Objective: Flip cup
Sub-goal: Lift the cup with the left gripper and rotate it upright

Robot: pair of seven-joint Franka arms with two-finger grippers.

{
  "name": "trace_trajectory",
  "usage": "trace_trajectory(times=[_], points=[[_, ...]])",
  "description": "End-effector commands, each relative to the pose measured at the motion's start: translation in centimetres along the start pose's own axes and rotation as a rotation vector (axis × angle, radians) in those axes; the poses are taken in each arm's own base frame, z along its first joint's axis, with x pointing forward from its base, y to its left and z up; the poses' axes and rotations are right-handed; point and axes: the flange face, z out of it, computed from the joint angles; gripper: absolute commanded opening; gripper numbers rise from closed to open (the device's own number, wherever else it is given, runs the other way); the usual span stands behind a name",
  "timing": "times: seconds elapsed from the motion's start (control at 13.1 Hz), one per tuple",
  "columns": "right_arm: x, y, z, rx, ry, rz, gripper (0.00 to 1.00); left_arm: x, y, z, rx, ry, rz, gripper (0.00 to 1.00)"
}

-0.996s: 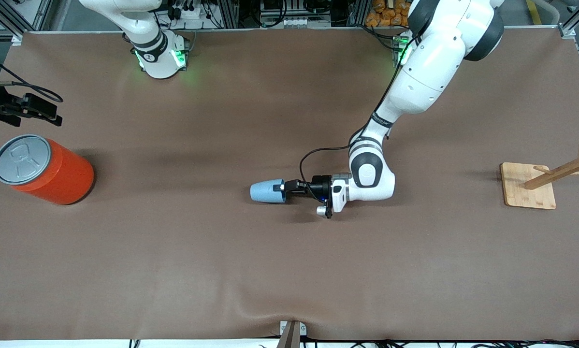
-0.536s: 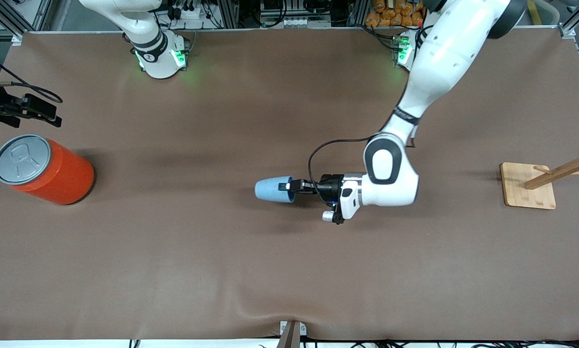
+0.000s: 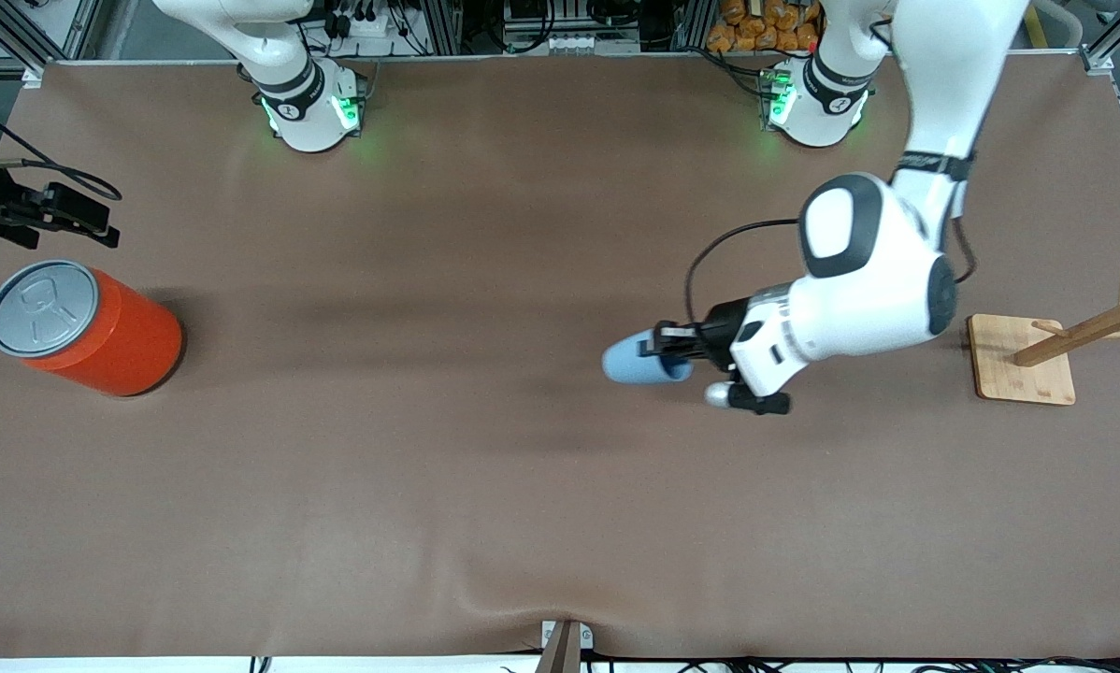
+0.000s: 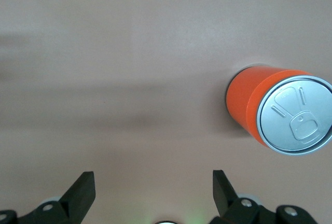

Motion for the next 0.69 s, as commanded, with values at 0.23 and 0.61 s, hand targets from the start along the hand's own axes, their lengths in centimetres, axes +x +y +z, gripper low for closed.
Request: trace_trajectory(times=[0.23, 0.61], points=[[-0.3, -0.3, -0.4, 0.018, 0.015, 0.006, 1.0, -6.4, -8.9, -6.7, 0.487, 0.038, 0.096, 0.0], [-0.2, -0.5, -0.5, 0.017, 0.027, 0.002, 1.0, -7.8, -20.0, -1.4, 0.618, 0.157, 0.142, 0.0]])
